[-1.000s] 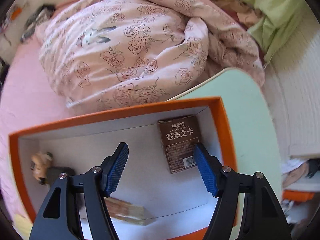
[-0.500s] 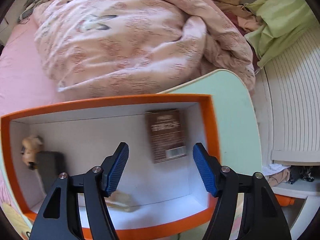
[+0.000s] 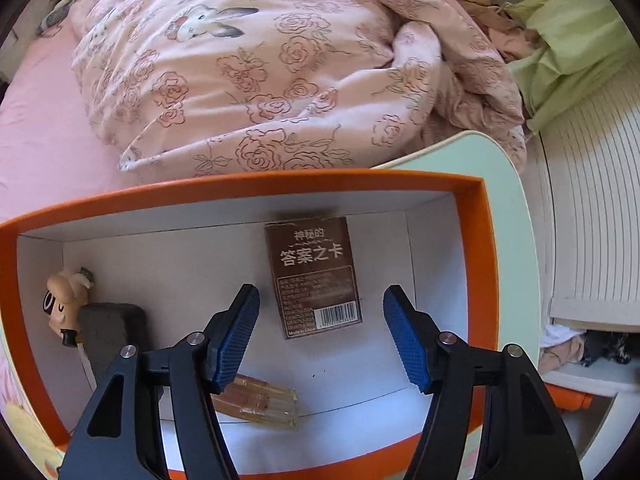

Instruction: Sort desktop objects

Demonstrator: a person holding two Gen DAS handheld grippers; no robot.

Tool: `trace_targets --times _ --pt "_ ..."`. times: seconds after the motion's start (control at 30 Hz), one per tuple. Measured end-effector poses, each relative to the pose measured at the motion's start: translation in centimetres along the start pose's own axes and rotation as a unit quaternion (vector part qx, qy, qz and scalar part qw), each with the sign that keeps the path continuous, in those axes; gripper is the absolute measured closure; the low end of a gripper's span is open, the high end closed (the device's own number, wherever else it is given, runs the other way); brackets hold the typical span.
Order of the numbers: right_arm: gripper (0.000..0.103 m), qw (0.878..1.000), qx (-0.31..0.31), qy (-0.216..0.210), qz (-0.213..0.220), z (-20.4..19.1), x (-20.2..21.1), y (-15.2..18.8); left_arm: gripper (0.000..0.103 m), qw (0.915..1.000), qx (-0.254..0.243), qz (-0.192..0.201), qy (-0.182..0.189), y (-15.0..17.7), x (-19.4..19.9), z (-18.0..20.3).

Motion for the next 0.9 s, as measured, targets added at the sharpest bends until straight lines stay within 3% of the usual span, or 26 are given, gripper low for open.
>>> trace_targets --times 0.07,0.1,0.2,0.33,0.43,0.77,0.9 --pt "0.055 1.000 0.003 0.000 -0.004 -0.2 -0.1 0.1 0.054 0.9998 -0.019 0.005 -0.002 0.2 0.0 0.3" --pt "0.055 1.000 0.004 0.000 -0.006 -0.3 -0.2 0.2 0.056 0.9997 -0.024 0.006 0.002 0.2 0.0 0.4" --pt "0.055 1.000 0.009 0.012 -0.012 -0.3 -0.5 0.3 0.057 0.9990 -0.037 0.009 0.023 0.3 0.0 0.5" --pt "0.055 0.996 0.019 0.081 -0.030 0.1 -1.4 0.3 0.059 0.9972 -0.057 0.017 0.045 0.4 0.4 0.3" --pt "0.055 0.993 0.022 0.109 -0.037 0.5 -1.8 0.3 0.059 0.9959 -0.071 0.033 0.046 0.6 1.2 0.2" --pt "0.054 0.988 0.041 0.138 -0.051 0.3 -2.6 0.1 0.060 0.9834 -0.083 0.126 0.102 4.0 9.2 -2.5" --pt "0.054 0.987 0.045 0.141 -0.057 0.1 -2.9 0.4 0.060 0.9752 -0.112 0.166 0.094 7.3 12.5 -3.5"
Point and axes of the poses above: each gripper's, at about its wrist camera, not at the fingertips, and x roughly against the way its jaws point, z to its right, y to its underside, the point moved 2 cm from there along -x, roughly the way its jaws point, and after that the axes turned 6 degrees about z, right-handed, at the moved point
